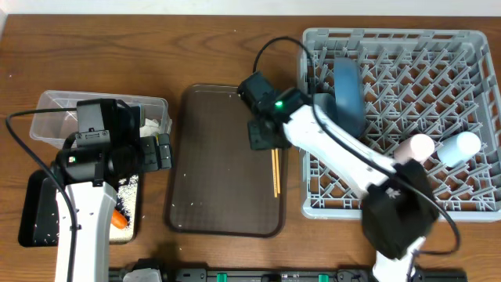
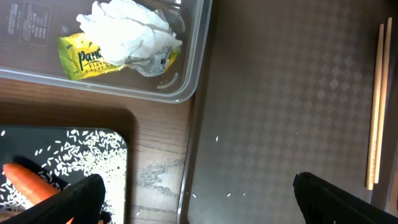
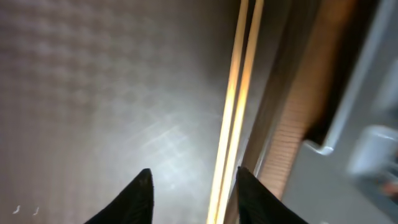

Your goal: Sort waste into correct bins and load items into the dishwasher rack

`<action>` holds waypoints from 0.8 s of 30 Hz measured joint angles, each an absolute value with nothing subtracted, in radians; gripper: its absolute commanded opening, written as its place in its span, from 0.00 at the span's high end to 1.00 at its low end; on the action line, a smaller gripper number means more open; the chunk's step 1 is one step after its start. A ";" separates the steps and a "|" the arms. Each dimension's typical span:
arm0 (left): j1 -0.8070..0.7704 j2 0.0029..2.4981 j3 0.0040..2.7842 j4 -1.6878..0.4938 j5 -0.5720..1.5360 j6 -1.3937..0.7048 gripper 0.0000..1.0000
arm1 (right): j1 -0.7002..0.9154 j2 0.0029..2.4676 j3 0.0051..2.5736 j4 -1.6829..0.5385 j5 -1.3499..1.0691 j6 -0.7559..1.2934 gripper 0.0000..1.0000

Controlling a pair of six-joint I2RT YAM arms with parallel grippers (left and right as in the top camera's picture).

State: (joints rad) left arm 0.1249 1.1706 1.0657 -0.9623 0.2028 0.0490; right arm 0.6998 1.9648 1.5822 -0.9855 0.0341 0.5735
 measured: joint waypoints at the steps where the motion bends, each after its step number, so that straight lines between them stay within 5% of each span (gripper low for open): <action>1: 0.125 1.171 1.066 -0.962 0.202 0.050 0.02 | 0.700 1.985 1.582 -0.978 0.029 0.583 0.69; 18: 0.125 1.171 1.066 -0.962 0.202 0.050 0.02 | 0.679 2.152 1.583 -0.933 0.025 0.683 0.63; 24: 0.125 1.171 1.066 -0.962 0.202 0.050 0.02 | 0.679 2.152 1.567 -0.898 0.026 0.691 0.73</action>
State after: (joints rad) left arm 0.1249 1.1706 1.0657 -0.9623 0.2024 0.0498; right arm 0.6788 2.1517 1.5669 -0.8978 0.0257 0.6907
